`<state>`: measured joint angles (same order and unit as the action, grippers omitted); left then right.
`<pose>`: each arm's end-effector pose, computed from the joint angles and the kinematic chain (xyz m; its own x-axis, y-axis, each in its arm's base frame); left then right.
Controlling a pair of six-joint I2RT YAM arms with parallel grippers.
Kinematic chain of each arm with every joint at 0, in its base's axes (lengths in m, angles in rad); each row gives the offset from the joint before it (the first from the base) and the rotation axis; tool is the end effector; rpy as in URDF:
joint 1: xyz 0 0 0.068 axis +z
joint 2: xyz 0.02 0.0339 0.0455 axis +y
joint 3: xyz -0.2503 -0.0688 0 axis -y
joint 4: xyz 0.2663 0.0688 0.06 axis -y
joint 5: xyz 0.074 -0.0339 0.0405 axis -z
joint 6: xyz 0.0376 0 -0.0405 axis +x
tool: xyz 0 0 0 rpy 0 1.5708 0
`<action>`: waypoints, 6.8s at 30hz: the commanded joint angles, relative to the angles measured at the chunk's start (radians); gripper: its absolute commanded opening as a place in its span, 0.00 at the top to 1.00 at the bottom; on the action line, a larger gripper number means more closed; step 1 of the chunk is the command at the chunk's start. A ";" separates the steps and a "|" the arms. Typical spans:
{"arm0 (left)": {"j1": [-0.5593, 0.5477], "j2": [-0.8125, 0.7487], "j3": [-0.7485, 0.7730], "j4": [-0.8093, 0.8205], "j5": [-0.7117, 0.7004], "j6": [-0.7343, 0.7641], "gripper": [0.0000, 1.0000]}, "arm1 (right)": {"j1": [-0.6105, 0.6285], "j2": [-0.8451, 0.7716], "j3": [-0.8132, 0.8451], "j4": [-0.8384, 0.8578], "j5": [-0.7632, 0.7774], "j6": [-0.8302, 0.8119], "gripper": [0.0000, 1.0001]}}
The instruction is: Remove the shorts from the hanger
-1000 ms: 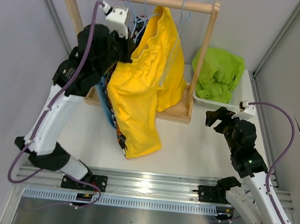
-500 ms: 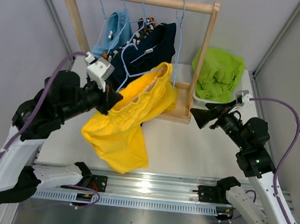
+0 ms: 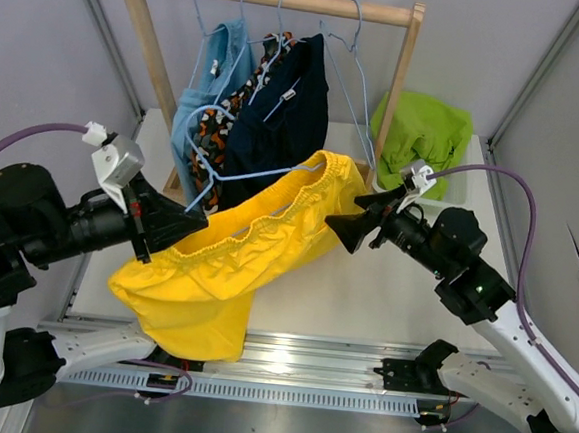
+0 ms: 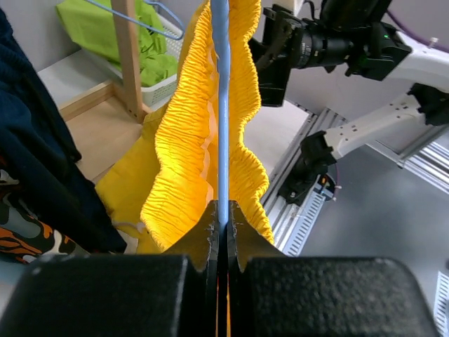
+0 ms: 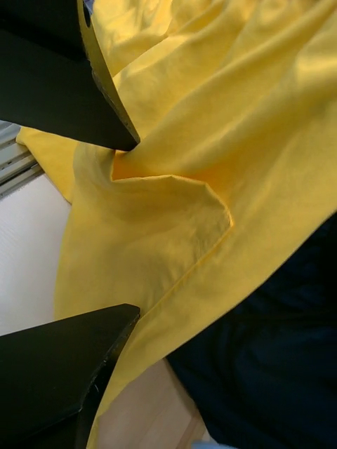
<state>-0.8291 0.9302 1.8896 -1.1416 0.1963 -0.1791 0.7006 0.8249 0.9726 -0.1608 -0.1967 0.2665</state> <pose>0.0508 -0.0663 0.5466 -0.2724 0.0386 -0.9614 0.8173 0.5366 -0.2100 0.1601 0.1446 0.3944 -0.2155 0.1561 -0.9639 -0.7514 0.6039 0.2658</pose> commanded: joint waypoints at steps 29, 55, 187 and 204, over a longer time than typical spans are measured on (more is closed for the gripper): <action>-0.008 -0.077 -0.075 0.097 0.196 -0.054 1.00 | 0.053 0.028 -0.034 0.268 0.469 -0.104 1.00; -0.016 0.001 -0.202 0.406 -0.158 -0.049 1.00 | 0.209 -0.050 -0.143 0.164 0.250 -0.021 1.00; 0.024 0.571 0.305 0.089 -0.435 -0.096 1.00 | -0.624 -0.191 -0.156 -0.033 0.391 0.076 0.01; 0.173 0.838 0.577 0.444 -0.383 -0.062 1.00 | -0.624 -0.207 -0.181 -0.022 0.395 0.069 0.00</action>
<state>-0.6647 1.7294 2.4203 -0.8459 -0.2272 -0.2562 0.0727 0.6262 0.7986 -0.2111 0.1940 0.3462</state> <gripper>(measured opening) 0.039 0.993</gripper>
